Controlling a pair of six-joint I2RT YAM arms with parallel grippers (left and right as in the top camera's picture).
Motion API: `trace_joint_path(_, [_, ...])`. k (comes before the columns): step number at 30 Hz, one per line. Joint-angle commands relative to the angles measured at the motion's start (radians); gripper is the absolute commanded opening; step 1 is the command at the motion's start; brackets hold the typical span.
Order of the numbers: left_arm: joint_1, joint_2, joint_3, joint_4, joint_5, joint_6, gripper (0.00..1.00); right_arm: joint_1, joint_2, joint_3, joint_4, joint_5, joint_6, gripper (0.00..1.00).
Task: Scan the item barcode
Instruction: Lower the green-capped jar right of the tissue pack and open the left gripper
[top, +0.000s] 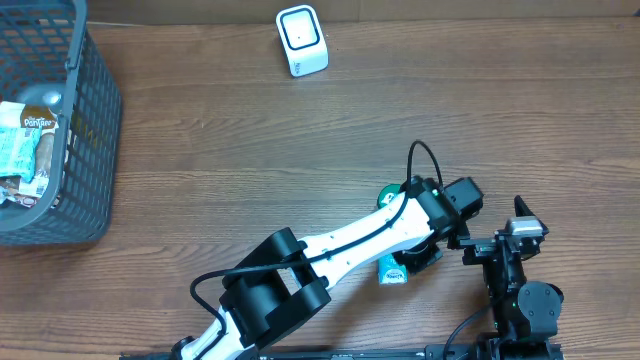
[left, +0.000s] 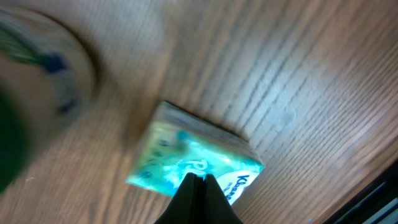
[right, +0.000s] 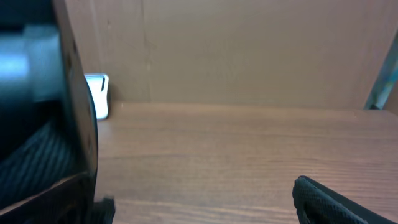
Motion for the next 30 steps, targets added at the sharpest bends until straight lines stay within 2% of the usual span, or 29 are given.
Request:
trace_joint_path(1, [0.047, -0.04, 0.132, -0.016, -0.014, -0.071, 0.04, 0.006, -0.013, -0.01, 0.006, -0.007, 0.021, 1.0])
trace_joint_path(5, [0.095, -0.052, 0.25, -0.065, -0.014, -0.129, 0.08, 0.006, -0.013, -0.01, 0.006, -0.007, 0.021, 1.0])
trace_joint_path(7, [0.117, -0.052, 0.293, -0.082, -0.013, -0.14, 0.25, 0.006, -0.013, -0.01, 0.006, -0.007, 0.021, 1.0])
trace_joint_path(9, [0.135, -0.052, 0.307, -0.077, -0.017, -0.139, 0.49, 0.006, -0.013, -0.01, 0.006, -0.007, 0.021, 1.0])
trace_joint_path(12, [0.159, -0.051, 0.299, -0.054, -0.023, -0.139, 0.74, 0.006, -0.013, -0.01, 0.006, -0.007, 0.021, 1.0])
trace_joint_path(14, [0.174, -0.051, 0.281, -0.04, -0.022, -0.139, 0.86, 0.006, -0.013, -0.01, 0.006, -0.007, 0.021, 1.0])
trace_joint_path(17, [0.185, -0.051, 0.242, -0.037, -0.022, -0.136, 0.97, 0.006, -0.013, -0.01, 0.006, -0.007, 0.021, 1.0])
trace_joint_path(24, [0.18, -0.051, 0.057, 0.032, -0.003, -0.136, 0.99, 0.006, -0.013, -0.01, 0.006, -0.007, 0.021, 1.0])
trace_joint_path(28, [0.179, -0.051, 0.025, 0.064, 0.004, -0.138, 0.85, 0.006, -0.013, -0.01, 0.006, -0.007, 0.021, 1.0])
trace_joint_path(30, [0.179, -0.051, 0.025, 0.086, 0.004, -0.138, 0.68, 0.006, -0.013, -0.01, 0.006, -0.007, 0.021, 1.0])
